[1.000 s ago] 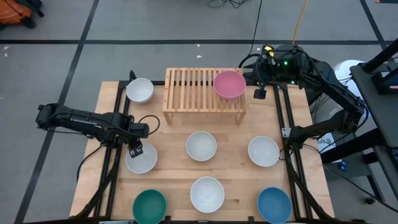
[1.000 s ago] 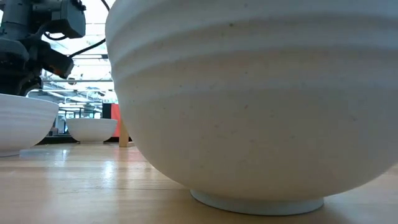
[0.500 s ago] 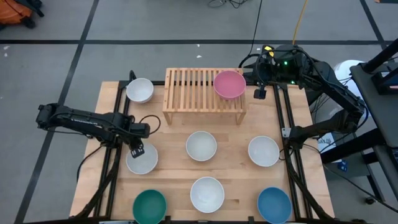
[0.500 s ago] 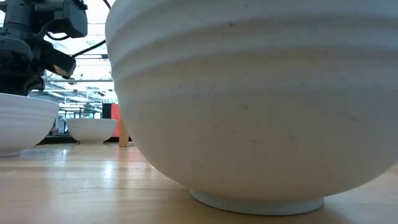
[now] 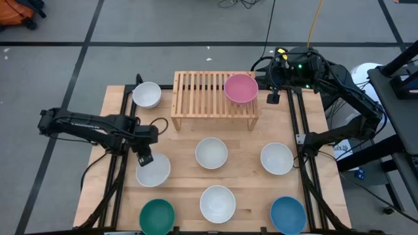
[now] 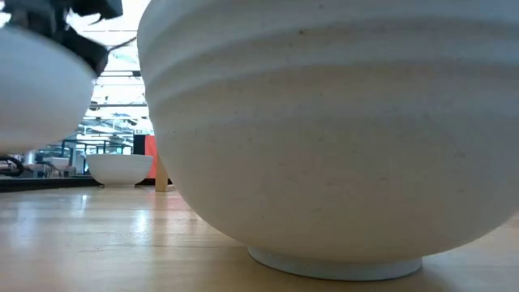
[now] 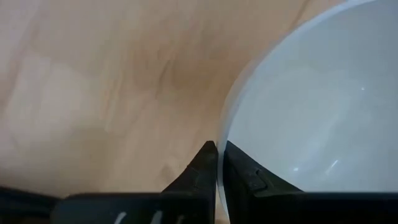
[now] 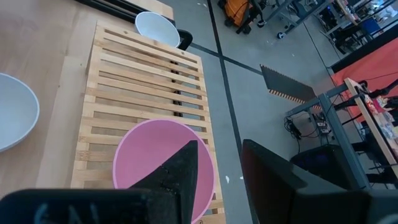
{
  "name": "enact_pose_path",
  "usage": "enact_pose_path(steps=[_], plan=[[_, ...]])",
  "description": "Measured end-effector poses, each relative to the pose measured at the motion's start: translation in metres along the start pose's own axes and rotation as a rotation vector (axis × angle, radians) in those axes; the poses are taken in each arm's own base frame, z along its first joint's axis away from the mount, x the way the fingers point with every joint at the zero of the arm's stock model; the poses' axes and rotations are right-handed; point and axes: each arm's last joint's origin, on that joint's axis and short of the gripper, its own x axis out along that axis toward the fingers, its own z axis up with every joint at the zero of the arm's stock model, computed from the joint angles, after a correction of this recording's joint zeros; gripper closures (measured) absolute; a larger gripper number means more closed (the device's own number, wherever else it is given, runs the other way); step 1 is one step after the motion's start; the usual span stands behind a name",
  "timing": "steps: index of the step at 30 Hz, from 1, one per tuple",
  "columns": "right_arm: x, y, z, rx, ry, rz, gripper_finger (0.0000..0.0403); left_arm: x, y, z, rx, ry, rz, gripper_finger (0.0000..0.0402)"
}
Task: Place and stack bowls onto a shelf
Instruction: Put the white bowl on the shelf
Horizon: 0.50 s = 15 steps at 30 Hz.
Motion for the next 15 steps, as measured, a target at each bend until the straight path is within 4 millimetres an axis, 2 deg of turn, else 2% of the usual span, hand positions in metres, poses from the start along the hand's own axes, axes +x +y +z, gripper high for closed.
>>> enact_pose_path(steps=[5, 11, 15], plan=[[0.000, 0.000, 0.000, -0.003, 0.000, 0.000, 0.0282, -0.048, -0.016, 0.005, 0.030, -0.119, 0.033, 0.0391], [0.000, 0.000, 0.000, -0.034, 0.001, 0.000, 0.0282, -0.110, -0.024, 0.004, -0.098, -0.191, 0.162, 0.0391], [0.000, 0.000, 0.000, -0.061, 0.000, -0.001, 0.0282, -0.141, -0.033, 0.023, -0.098, -0.255, 0.225, 0.0391]])
